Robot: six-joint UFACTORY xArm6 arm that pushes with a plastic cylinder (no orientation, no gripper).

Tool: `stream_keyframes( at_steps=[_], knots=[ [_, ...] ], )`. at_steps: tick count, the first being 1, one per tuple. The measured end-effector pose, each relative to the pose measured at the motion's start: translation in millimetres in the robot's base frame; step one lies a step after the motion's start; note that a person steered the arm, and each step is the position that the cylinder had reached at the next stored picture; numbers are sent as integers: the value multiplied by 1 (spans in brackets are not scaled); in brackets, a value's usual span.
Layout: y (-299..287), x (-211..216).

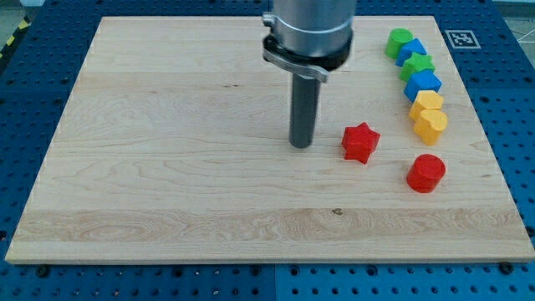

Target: Push the red star between red circle and yellow heart

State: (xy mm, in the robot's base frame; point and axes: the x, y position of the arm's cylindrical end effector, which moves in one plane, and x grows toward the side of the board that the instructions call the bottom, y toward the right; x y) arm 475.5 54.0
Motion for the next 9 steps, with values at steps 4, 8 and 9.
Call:
stream_keyframes(
  at_steps=[4,8,9],
  knots=[
    [45,-1],
    [99,-1],
    [92,-20]
  ],
)
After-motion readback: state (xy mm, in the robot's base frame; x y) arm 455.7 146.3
